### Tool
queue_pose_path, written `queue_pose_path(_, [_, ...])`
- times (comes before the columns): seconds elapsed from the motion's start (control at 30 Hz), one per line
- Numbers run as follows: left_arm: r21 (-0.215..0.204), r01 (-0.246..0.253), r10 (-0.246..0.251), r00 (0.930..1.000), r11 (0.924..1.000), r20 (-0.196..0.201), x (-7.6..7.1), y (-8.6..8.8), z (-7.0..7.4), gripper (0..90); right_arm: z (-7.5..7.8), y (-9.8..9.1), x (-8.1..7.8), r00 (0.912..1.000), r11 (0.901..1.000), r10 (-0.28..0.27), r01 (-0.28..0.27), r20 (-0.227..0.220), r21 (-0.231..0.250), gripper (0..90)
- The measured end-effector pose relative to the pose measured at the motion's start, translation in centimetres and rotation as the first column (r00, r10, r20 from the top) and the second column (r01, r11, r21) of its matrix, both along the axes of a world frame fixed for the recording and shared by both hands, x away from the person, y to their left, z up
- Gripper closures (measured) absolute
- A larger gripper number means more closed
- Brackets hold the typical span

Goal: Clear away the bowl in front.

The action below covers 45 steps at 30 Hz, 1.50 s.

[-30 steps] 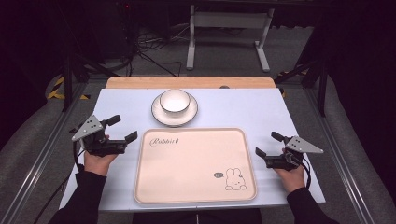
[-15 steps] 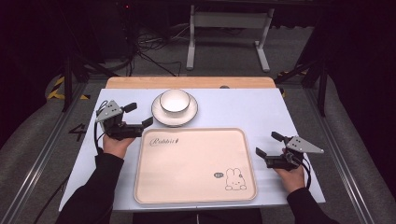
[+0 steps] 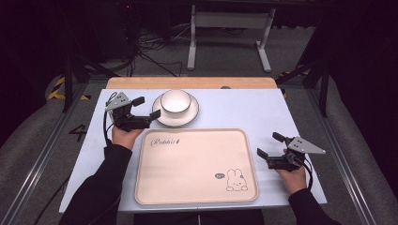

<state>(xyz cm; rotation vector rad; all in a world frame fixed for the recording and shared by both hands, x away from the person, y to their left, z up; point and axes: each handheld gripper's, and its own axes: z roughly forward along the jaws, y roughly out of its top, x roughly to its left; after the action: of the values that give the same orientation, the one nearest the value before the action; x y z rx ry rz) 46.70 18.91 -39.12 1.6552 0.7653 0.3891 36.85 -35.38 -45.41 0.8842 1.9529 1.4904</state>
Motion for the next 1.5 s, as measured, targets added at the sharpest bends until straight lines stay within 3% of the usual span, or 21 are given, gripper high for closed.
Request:
queue_pose_path(0.53, [0.028, -0.001, 0.002, 0.9997, 0.9996, -0.026, 2.3, -1.4, 0.4, 6.5, 0.0, -0.1, 0.0, 1.0000, 1.0000, 0.005, -0.005, 0.001, 0.004, 4.1])
queue_pose_path(0.73, [0.008, -0.001, 0.002, 0.9988, 1.0000, -0.049, 3.2, -2.2, 0.4, 6.4, 0.0, 0.0, 0.0, 1.0000, 1.0000, 0.007, -0.007, 0.001, 0.002, 4.0])
queue_pose_path(0.93, [0.028, 0.007, -0.006, 0.9987, 0.9996, -0.050, 4.2, -2.8, 0.4, 6.4, 0.0, 0.1, -0.1, 1.0000, 0.9999, 0.007, -0.007, 0.006, -0.009, 3.9])
queue_pose_path(1.13, [0.017, 0.007, -0.006, 0.9977, 0.9998, -0.067, 5.1, -3.3, 0.2, 7.0, 0.0, 0.1, -0.1, 1.0000, 0.9999, 0.001, -0.001, 0.006, -0.010, 3.9])
queue_pose_path(1.3, [0.037, -0.015, 0.020, 0.9921, 0.9992, -0.124, 5.9, -3.5, 0.0, 7.9, 0.0, 0.1, -0.1, 1.0000, 0.9999, 0.003, -0.003, 0.004, -0.010, 4.2])
queue_pose_path(1.33, [0.062, -0.029, 0.038, 0.9881, 0.9977, -0.149, 6.3, -3.8, -0.1, 8.4, 0.0, 0.1, 0.0, 1.0000, 0.9999, 0.005, -0.005, 0.006, -0.011, 4.3])
queue_pose_path(1.43, [0.073, -0.044, 0.056, 0.9840, 0.9963, -0.169, 6.7, -4.0, 0.0, 10.1, 0.0, 0.1, -0.1, 1.0000, 1.0000, 0.005, -0.005, 0.003, -0.008, 4.5])
queue_pose_path(1.5, [0.098, -0.080, 0.099, 0.9739, 0.9920, -0.204, 7.3, -4.2, -0.1, 11.6, 0.0, 0.1, 0.0, 1.0000, 1.0000, 0.006, -0.006, 0.004, -0.007, 4.7])
